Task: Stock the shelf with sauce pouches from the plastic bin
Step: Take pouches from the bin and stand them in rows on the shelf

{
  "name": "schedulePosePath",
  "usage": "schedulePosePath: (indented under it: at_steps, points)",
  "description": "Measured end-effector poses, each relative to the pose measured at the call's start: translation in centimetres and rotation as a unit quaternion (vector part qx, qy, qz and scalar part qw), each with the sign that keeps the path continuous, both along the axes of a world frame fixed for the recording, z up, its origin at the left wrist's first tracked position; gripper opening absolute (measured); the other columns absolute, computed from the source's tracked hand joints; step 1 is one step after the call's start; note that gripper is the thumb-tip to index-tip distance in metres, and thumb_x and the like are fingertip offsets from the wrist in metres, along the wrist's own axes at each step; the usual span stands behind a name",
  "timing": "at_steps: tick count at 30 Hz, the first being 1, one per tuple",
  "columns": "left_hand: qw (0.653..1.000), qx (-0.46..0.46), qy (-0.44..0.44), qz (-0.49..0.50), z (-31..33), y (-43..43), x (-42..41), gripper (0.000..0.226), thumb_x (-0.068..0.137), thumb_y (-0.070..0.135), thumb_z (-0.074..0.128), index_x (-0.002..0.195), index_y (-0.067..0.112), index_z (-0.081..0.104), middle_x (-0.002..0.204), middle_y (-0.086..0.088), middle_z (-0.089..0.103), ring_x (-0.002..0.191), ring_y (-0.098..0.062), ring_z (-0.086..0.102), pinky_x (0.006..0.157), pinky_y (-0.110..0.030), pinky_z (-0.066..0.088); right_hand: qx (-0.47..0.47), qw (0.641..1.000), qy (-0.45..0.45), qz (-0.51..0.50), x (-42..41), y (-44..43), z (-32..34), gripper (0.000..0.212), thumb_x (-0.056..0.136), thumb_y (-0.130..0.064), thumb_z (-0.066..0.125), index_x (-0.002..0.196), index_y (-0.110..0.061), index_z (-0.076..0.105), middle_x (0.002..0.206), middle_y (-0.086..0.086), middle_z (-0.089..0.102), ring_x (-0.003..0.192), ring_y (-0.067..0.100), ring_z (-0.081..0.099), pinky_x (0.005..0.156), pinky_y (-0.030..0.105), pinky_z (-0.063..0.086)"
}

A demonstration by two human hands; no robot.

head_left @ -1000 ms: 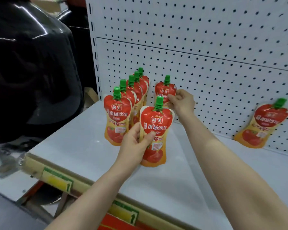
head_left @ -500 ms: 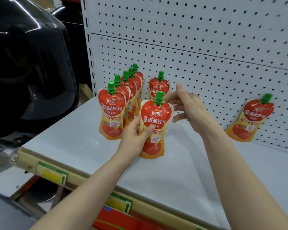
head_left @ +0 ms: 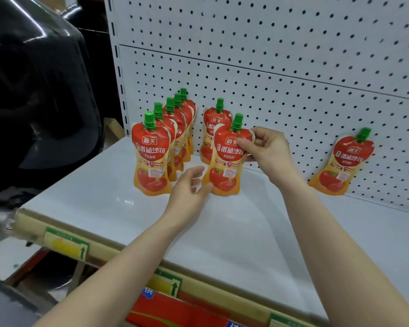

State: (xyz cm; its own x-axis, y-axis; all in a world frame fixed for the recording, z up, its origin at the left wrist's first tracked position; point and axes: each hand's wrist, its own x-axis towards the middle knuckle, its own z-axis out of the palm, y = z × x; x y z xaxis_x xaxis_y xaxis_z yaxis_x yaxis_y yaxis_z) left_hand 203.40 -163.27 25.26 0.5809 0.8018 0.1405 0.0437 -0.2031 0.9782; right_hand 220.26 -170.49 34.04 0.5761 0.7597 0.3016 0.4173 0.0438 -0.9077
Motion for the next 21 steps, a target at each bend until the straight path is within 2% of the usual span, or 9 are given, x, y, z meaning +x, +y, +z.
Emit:
schedulePosePath:
  at_steps: [2,5,8,11,14,21]
  points:
    - [0.999,-0.007,0.034,-0.018,-0.6,0.4,0.4,0.045,0.093,0.027,0.061,0.135,0.023,0.045,0.138,0.006,0.048,0.127,-0.014,0.046,0.094,-0.025,0.037,-0.002,1.000,-0.014,-0.025,0.4,1.3,-0.4,0.004,0.090,-0.012,0.069,0.086,-0.013,0.068,0.080,0.001,0.075,0.069,0.011,0.072,0.064,0.030,0.060]
    - [0.995,0.014,0.088,-0.033,-1.3,1.8,1.8,0.049,0.094,0.031,0.059,0.139,0.025,0.041,0.144,0.003,0.043,0.131,-0.018,0.044,0.096,-0.027,0.037,-0.006,0.998,-0.045,-0.040,0.8,3.6,-1.3,0.009,0.089,-0.018,0.070,0.086,-0.010,0.069,0.081,0.003,0.076,0.073,0.020,0.074,0.071,0.046,0.061]
    - [0.992,0.031,0.124,-0.019,-1.5,3.5,3.4,0.058,0.093,0.033,0.059,0.145,0.027,0.035,0.146,0.004,0.042,0.132,-0.018,0.044,0.104,-0.032,0.039,0.010,0.998,-0.048,-0.043,1.2,5.7,-1.9,0.006,0.086,-0.025,0.070,0.080,-0.025,0.069,0.081,-0.002,0.076,0.076,0.018,0.074,0.074,0.051,0.059]
    - [0.990,0.042,0.134,-0.011,-1.7,4.6,4.6,0.065,0.092,0.035,0.059,0.148,0.028,0.030,0.148,0.003,0.041,0.134,-0.019,0.042,0.109,-0.043,0.040,0.022,0.998,-0.045,-0.036,1.7,7.4,-2.1,0.012,0.084,-0.026,0.070,0.077,-0.036,0.069,0.085,-0.005,0.077,0.080,0.016,0.074,0.076,0.052,0.059]
    - [0.990,0.047,0.133,0.000,-2.0,5.2,5.2,0.066,0.092,0.033,0.059,0.149,0.028,0.027,0.150,0.003,0.037,0.136,-0.019,0.039,0.110,-0.044,0.039,0.024,0.998,-0.044,-0.023,2.1,8.5,-2.1,0.016,0.086,-0.025,0.069,0.080,-0.040,0.068,0.085,-0.007,0.077,0.079,0.014,0.074,0.076,0.050,0.060]
    - [0.992,0.045,0.119,0.007,-2.7,5.5,5.7,0.071,0.093,0.031,0.058,0.152,0.029,0.018,0.154,0.007,0.029,0.141,-0.015,0.032,0.113,-0.042,0.036,0.019,0.997,-0.067,-0.018,2.8,9.3,-2.3,0.009,0.091,-0.025,0.066,0.096,-0.032,0.068,0.094,-0.005,0.076,0.086,0.012,0.072,0.079,0.047,0.060]
